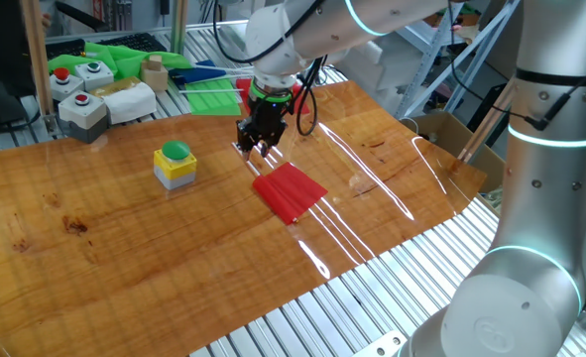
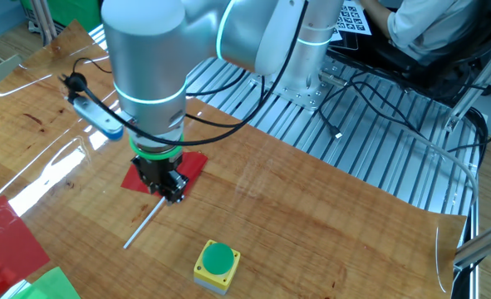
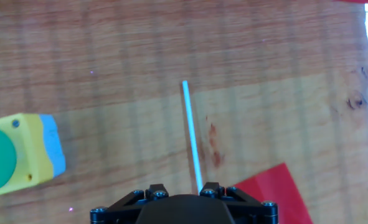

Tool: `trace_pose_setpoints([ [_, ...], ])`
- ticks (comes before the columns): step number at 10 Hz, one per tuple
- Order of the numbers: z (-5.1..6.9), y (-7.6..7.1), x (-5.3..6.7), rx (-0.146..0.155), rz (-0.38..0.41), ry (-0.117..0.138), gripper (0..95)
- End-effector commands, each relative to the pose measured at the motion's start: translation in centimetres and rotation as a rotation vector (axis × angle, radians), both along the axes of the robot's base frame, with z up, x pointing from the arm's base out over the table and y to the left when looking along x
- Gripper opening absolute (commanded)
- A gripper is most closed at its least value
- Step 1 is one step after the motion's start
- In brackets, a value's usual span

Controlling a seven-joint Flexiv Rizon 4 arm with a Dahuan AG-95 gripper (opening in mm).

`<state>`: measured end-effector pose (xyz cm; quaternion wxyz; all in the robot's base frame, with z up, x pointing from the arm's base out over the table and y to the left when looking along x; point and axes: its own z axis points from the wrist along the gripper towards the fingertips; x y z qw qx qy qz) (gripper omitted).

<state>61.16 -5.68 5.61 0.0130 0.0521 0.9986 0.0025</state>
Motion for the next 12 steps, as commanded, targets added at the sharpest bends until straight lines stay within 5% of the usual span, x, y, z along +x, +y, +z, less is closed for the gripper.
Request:
trace_pose_setpoints([
  [1,-0.50,-0.24,0.24,-0.001,0.003,-0.003,38.0],
  [5,-0.80,-0.67,0.96,0.003,0.007,-0.006,38.0],
  [7,-0.80,-0.67,0.97,0.002,0.020,-0.005,0.0],
  [12,-0.80,-0.67,0.97,0.000,0.038,0.005,0.0],
])
